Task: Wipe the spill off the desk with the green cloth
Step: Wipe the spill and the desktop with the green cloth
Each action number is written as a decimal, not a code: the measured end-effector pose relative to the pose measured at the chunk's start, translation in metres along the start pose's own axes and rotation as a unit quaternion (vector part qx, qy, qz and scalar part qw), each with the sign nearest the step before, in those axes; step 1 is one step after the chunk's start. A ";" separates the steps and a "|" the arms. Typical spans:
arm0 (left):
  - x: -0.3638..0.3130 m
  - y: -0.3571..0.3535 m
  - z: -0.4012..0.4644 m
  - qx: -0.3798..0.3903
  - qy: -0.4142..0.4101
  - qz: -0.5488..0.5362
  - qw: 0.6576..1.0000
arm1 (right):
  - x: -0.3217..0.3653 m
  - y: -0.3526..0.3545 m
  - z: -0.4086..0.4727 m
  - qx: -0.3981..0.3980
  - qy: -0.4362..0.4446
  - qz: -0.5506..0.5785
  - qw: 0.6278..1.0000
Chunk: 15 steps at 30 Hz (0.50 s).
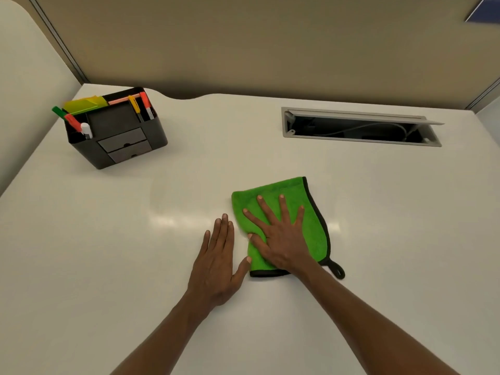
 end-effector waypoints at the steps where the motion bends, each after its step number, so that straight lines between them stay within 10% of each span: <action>1: 0.005 0.005 -0.005 -0.005 0.001 0.002 1.000 | 0.008 0.001 -0.005 -0.004 0.001 -0.003 1.000; 15: 0.132 0.056 -0.025 -0.064 0.122 -0.021 0.990 | 0.080 -0.001 -0.035 0.015 -0.005 0.001 1.000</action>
Point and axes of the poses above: each hand's wrist, its own z-axis towards the middle knuckle, its own y-axis out of the back of the hand, x = y × z, the point moved 2 cm from there along z, towards the middle knuckle, and after that the axes turned 1 degree about -y, right-handed, at the moved point
